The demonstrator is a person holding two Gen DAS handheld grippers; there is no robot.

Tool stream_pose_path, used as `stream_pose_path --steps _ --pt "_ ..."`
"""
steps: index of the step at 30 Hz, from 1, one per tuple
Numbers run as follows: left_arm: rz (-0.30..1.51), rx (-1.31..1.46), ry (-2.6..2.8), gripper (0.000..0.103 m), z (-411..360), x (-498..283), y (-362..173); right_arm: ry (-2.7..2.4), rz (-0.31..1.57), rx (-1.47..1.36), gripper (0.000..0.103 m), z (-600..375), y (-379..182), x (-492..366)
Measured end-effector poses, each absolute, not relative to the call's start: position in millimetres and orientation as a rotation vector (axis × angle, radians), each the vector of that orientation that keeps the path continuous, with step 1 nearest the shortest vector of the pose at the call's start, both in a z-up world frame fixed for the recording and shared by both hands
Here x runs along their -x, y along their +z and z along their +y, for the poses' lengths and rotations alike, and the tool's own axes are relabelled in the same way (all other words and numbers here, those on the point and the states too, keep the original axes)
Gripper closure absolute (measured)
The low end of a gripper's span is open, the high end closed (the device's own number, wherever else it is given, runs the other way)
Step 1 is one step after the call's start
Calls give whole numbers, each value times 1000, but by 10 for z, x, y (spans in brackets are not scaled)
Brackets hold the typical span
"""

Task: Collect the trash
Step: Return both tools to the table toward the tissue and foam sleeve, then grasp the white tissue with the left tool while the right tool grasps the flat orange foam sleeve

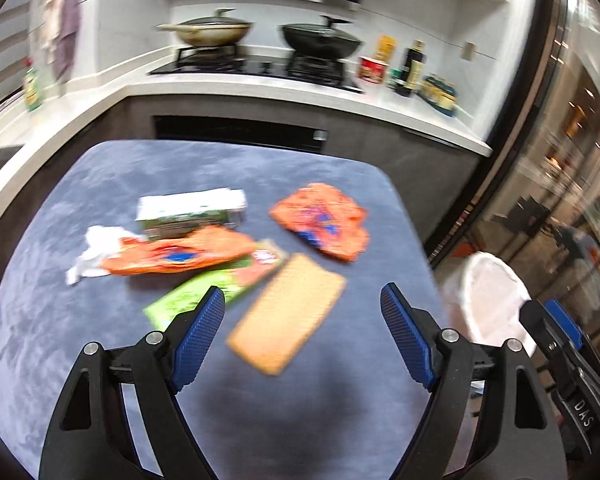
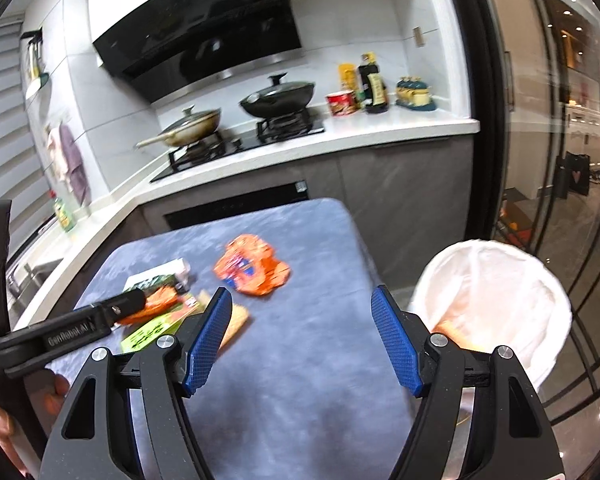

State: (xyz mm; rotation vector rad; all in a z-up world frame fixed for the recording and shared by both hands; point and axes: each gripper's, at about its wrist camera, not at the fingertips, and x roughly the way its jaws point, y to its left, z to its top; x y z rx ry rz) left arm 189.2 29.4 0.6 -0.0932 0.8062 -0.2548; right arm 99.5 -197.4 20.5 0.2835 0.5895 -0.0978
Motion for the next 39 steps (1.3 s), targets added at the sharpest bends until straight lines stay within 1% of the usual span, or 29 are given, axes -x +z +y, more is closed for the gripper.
stream_pose_path --steps 6,9,16,24,33,35,37,39 --pt "812 121 -141 26 972 -1992 -119 -47 639 -253 34 -1557 72 -1183" --pt "823 131 -91 23 1297 -2051 -206 -25 667 -236 34 -1355 -21 -1270" --pt "850 138 -6 22 1901 -2231 -443 13 746 -207 34 -950 -304 -1515" --pt "885 121 33 22 2287 -2558 -763 19 816 -198 34 -701 -598 -1793" --pt "904 117 5 22 2449 -2909 -1031 1 876 -205 34 -572 -891 -2037" --pt "901 116 -15 26 2432 -2962 -1057 -2 885 -210 34 -562 -932 -2077" --pt "908 120 -36 37 2410 -2999 -1091 -3 891 -220 34 -557 -965 -2109" --pt "920 123 -56 44 2378 -3027 -1124 -1 897 -231 39 -550 -1001 -2133"
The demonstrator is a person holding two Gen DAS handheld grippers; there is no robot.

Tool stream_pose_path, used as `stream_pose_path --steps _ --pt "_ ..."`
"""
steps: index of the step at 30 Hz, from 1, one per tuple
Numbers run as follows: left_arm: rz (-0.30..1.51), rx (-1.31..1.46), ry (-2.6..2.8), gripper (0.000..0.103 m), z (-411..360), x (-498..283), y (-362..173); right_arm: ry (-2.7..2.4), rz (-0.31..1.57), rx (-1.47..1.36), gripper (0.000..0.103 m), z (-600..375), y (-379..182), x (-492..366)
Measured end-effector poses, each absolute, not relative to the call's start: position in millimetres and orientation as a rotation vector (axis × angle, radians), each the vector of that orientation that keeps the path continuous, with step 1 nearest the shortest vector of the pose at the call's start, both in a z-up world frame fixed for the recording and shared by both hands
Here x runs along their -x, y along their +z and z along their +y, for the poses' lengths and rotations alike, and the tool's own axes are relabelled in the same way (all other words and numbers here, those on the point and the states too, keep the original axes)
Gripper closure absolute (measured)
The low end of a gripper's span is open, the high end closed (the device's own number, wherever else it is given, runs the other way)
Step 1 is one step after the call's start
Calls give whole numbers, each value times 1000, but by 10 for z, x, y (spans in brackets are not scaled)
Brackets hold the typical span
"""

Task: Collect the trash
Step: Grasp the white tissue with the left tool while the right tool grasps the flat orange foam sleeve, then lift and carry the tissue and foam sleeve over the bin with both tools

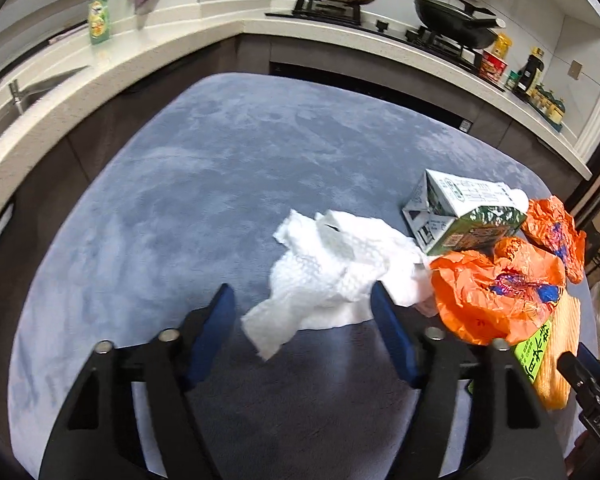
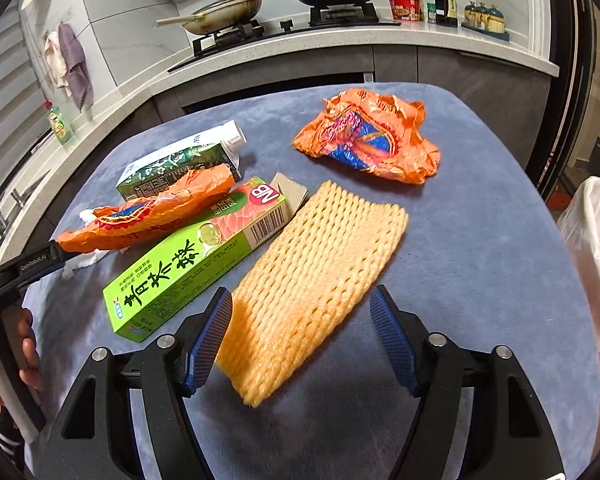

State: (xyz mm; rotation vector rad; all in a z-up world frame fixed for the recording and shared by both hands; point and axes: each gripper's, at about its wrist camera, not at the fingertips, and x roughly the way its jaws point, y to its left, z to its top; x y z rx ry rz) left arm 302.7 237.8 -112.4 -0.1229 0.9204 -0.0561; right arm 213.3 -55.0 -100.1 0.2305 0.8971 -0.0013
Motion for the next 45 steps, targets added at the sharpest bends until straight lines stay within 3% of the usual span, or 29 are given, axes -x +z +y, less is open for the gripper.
stream_pose_path --steps 3,6,7,12,17,32,45 --pt "924 127 -71 60 2345 -3026 -1151 6 908 -234 50 -521 -1041 -2152" --pt "929 139 -88 89 2349 -3004 -1150 14 916 -234 59 -504 -1072 -2152" --pt "931 147 -91 93 2352 -2996 -1149 16 915 -236 60 -505 -1074 -2148" --pt "907 180 -92 96 2400 -2859 -1034 19 907 -237 84 -527 -1034 -2112" --pt "862 202 -96 96 2399 -2642 -767 22 878 -250 91 -595 -896 -2007" --pt "654 215 -123 96 2219 -1956 398 44 681 -290 92 -1005 -66 -1417" --pt "469 172 -339 96 1259 -1515 1374 -35 492 -346 92 -1723 560 -812"
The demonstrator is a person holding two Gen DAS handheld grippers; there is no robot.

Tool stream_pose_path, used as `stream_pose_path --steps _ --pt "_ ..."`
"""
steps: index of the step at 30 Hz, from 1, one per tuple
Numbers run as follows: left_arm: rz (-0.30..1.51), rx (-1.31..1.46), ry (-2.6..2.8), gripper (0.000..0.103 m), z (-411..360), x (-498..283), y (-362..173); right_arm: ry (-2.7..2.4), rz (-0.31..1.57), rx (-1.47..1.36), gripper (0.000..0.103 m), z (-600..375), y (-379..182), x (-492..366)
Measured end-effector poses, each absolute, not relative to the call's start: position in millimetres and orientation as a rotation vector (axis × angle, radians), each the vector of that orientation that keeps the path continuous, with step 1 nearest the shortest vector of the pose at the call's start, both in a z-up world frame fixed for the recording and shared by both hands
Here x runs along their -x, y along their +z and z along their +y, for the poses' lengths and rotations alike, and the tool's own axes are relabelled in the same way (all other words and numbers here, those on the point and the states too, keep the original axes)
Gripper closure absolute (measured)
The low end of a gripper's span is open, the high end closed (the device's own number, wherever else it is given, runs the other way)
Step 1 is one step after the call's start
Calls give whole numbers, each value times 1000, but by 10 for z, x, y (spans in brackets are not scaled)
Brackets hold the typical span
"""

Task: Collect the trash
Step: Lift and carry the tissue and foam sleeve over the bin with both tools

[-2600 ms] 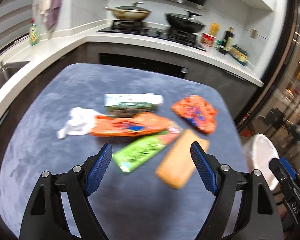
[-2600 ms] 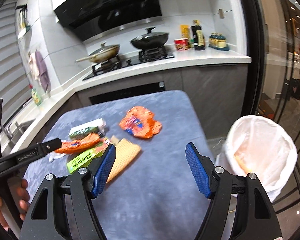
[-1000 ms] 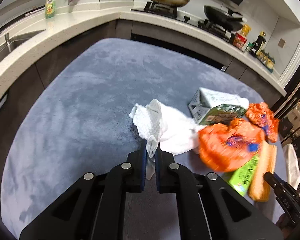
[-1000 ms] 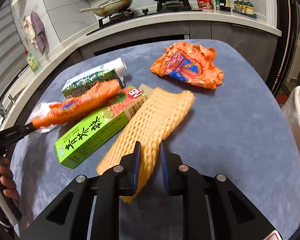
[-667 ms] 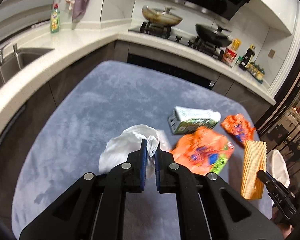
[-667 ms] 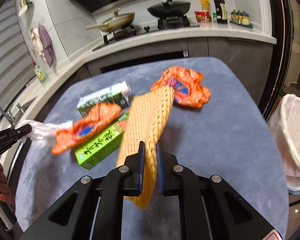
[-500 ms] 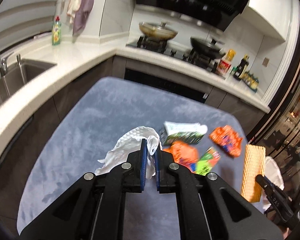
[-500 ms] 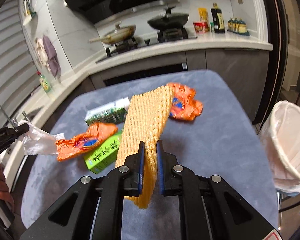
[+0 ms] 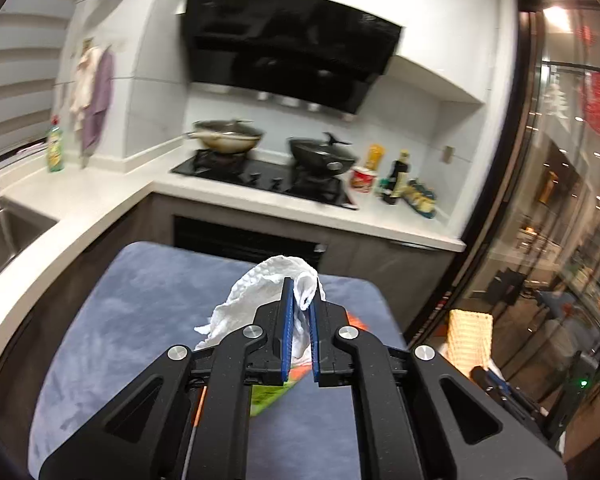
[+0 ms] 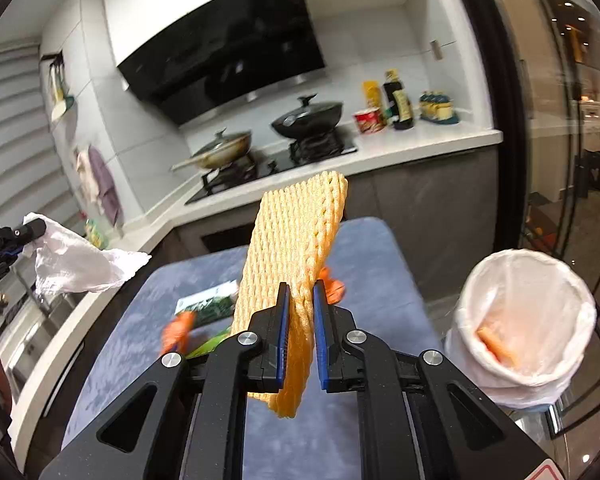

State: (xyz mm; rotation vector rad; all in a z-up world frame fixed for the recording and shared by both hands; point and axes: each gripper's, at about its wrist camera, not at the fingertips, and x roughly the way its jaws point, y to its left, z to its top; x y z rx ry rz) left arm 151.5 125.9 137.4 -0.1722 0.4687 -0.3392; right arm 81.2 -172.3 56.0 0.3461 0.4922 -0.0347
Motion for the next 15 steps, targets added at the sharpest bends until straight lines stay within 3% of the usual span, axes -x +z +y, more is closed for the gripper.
stream_pose_path --steps 15 --pt "494 66 -615 96 -586 -1269 1342 -263 419 -414 92 -3078 582 -178"
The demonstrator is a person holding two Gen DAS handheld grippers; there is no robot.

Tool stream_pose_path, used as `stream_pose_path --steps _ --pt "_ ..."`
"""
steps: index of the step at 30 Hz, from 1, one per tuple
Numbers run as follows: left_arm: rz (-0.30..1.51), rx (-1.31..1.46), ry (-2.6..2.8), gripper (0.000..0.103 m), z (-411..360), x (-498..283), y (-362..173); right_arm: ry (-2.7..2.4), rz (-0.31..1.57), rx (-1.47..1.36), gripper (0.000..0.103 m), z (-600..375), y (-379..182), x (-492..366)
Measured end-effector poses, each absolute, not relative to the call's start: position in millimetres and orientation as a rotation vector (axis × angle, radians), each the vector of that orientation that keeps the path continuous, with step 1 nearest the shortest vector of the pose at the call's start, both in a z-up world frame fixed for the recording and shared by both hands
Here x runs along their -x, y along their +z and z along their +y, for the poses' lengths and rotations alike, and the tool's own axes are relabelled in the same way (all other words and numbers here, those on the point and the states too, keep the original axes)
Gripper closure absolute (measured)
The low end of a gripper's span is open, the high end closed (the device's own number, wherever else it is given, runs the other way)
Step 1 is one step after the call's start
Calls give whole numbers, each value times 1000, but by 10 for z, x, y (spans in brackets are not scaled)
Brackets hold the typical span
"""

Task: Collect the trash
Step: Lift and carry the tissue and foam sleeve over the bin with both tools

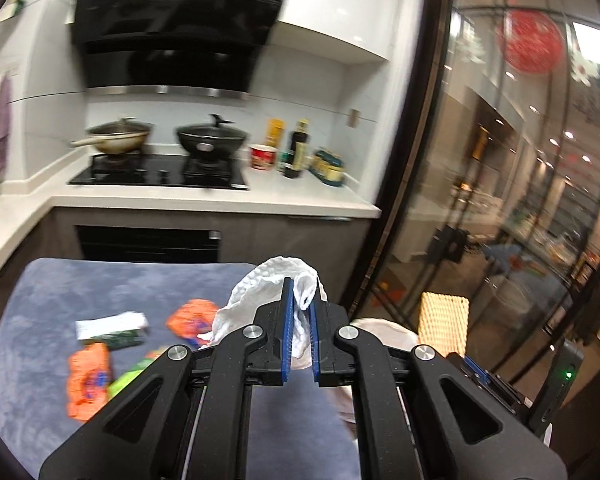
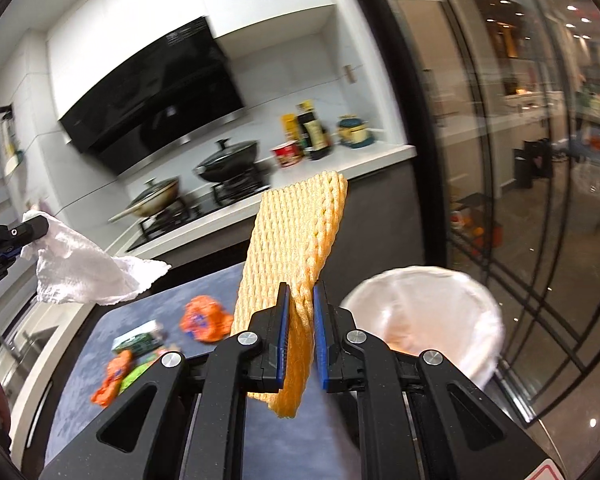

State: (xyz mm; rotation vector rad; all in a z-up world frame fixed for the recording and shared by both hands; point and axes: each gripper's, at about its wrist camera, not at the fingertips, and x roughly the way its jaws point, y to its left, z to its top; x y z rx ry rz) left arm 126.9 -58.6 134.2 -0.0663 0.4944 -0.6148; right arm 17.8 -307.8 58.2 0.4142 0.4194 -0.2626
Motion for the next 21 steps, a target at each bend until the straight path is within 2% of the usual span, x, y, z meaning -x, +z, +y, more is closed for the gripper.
stream_pose_path --steps 10,21 --pt "572 -4 -742 96 -1702 -1220 1026 -372 455 -461 92 -3782 284 -54" --pt "687 -87 -767 96 -2450 -1362 551 -398 532 -495 92 -4229 -84 -264"
